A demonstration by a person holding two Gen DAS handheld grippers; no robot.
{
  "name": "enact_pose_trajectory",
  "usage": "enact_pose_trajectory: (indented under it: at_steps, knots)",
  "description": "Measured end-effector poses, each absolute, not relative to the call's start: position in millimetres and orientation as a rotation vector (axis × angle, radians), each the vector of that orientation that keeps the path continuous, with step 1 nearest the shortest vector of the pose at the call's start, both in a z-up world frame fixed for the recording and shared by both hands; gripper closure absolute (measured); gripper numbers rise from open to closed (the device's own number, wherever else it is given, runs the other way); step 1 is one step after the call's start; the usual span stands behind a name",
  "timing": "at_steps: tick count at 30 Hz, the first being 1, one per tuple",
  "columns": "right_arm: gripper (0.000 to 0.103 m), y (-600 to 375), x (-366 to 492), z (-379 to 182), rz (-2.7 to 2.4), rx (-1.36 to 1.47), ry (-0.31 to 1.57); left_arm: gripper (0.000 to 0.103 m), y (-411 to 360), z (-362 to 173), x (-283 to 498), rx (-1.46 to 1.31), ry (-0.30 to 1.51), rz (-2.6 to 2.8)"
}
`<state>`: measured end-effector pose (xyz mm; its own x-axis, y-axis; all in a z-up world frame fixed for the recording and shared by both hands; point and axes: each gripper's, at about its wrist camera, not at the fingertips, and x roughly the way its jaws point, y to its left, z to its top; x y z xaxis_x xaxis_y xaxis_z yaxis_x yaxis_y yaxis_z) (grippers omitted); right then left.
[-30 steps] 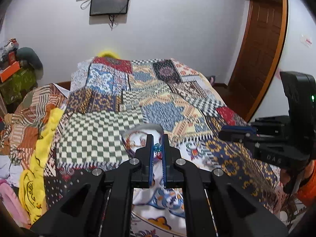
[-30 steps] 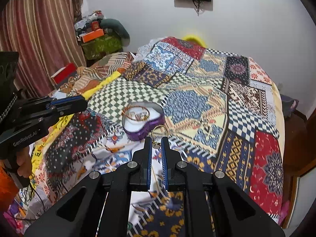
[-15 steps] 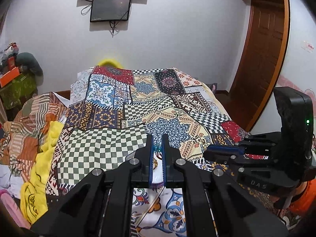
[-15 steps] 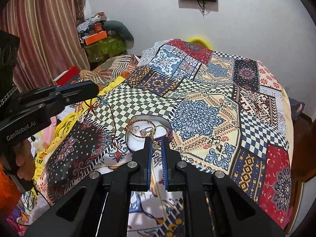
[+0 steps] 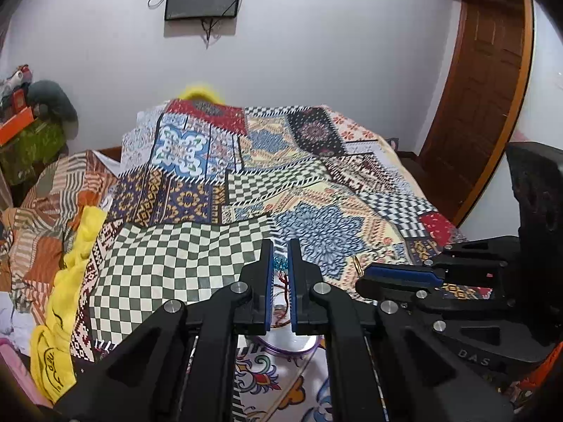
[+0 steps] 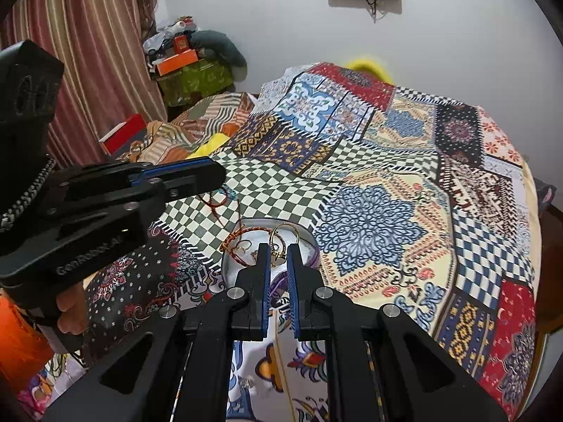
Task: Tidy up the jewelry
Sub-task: 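Carry the bracelet and ring over the purple tin with both grippers, then open both grippers to drop the jewelry into the purple tin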
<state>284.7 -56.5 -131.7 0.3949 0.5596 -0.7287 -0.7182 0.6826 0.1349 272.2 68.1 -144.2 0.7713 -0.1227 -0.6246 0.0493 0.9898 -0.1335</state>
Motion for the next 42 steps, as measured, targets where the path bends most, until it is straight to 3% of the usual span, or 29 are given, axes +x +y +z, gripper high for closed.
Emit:
enact_pose_trajectory:
  at_steps: [20,36,42]
  knots:
    - [0.095,-30,320,-176,0.839,-0.297,0.954,0.097,83,-206,306,-0.168,0.836,-0.143]
    - [0.095,-21,320,-184,0.847,-0.349,0.981,0.097,80,-214,308,-0.158,0.88,-0.144]
    - [0.093,-20,319,-181,0.847,-0.356,1.001,0.093,86,-204,301,-0.176,0.869,-0.128]
